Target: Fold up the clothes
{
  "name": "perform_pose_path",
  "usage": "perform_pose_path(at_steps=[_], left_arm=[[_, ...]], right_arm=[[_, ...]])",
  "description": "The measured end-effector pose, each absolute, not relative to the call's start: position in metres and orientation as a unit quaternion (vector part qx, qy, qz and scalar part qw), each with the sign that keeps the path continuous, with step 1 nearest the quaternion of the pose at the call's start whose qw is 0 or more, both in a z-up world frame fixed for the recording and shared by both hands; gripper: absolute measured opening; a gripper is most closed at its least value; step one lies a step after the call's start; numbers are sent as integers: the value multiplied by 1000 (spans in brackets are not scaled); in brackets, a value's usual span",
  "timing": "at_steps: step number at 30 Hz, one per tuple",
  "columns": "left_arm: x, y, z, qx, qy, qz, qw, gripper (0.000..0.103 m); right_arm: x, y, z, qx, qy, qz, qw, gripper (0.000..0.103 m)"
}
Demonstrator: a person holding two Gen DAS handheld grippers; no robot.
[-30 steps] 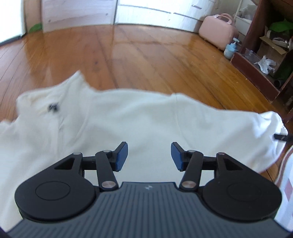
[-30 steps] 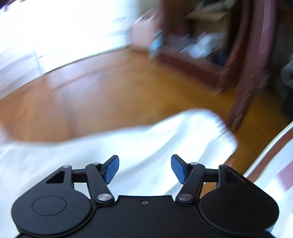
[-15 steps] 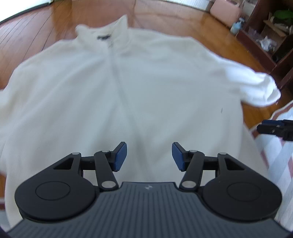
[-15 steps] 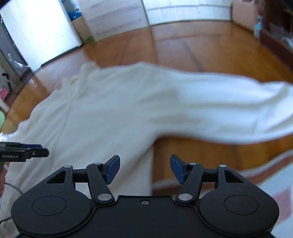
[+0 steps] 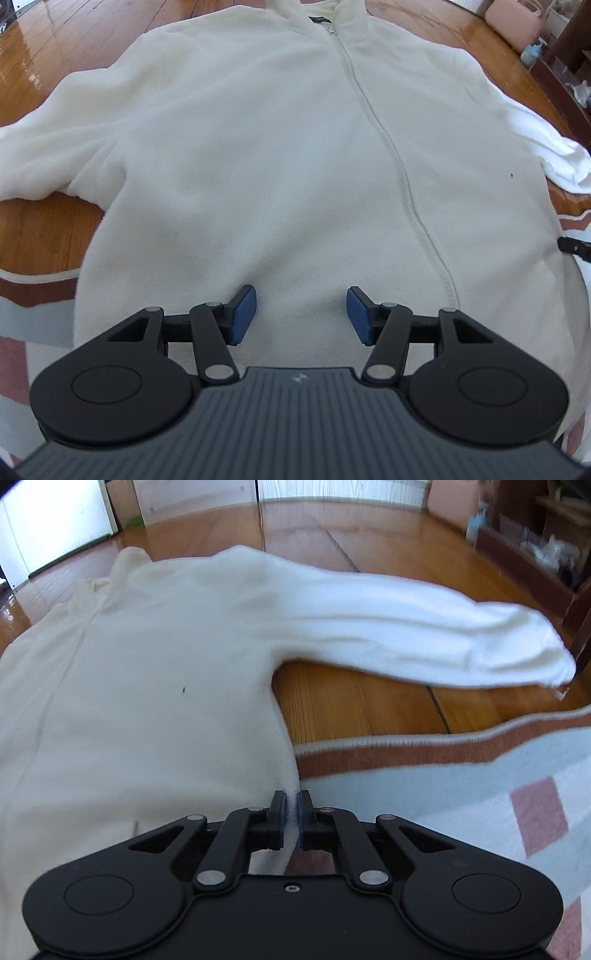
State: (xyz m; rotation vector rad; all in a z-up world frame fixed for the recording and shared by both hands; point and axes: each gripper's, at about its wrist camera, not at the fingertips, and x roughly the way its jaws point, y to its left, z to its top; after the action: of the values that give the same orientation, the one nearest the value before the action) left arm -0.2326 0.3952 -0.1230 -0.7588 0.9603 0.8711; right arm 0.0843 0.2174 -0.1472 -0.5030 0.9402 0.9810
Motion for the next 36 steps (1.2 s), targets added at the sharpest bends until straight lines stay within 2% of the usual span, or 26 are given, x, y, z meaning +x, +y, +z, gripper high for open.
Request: perform_pose_path(at_steps=[2,4,6,11,15,17,18,19,20,22,24,25,27,29,31,32,33,34,35,36], left_arm=[[-233,395,-121,-344,435,398,731,54],[-235,395,-123,-355,432,387,733,55],[-237,393,-125,-362,431,376,736,57],[-235,390,-126,-354,435,373,739,58],[-233,389,-126,-353,434,375,739,58],[-235,387,-124,-353,435,375,739,58],[-236,386,-123,-354,435,375,738,58],[-238,384,-122,-355,437,376,736,58],[-240,382,-120,-356,438,377,734,58],[-243,374,-111,-341,448,391,729,58],[-241,360,-98,-270,460,412,739,64],[-241,354,-94,-240,466,420,741,70],[-246,349,-92,-218,476,434,733,71],[-259,354,-92,-241,472,436,727,71],[-278,366,-88,-278,452,439,725,71],[-289,372,-84,-297,437,445,724,71],[-302,379,-79,-318,417,457,718,71],[-317,387,-76,-343,391,476,709,71],[-331,395,-74,-367,364,494,699,71],[-346,403,-72,-390,338,510,688,71]], right_arm=[[85,211,-138,-209,445,440,751,10],[89,197,-131,-177,462,444,747,19],[94,177,-129,-146,488,445,736,39],[87,120,-133,-78,539,454,705,53],[58,106,-150,-92,562,479,668,62],[39,108,-151,-149,523,489,681,62],[30,111,-150,-180,502,492,688,42],[24,113,-148,-207,489,495,687,16],[20,113,-142,-220,479,499,688,6],[14,110,-120,-233,451,478,717,6],[7,110,-102,-248,441,460,730,6],[4,112,-100,-266,442,452,728,6],[-1,121,-114,-323,453,426,713,7],[0,123,-135,-359,467,384,711,9],[-13,129,-133,-414,408,357,731,11],[-22,133,-128,-445,364,345,742,14],[-31,138,-123,-475,319,332,750,28],[-39,142,-118,-503,273,318,756,41],[-48,147,-113,-530,226,303,759,65],[-56,151,-106,-538,187,304,764,66]])
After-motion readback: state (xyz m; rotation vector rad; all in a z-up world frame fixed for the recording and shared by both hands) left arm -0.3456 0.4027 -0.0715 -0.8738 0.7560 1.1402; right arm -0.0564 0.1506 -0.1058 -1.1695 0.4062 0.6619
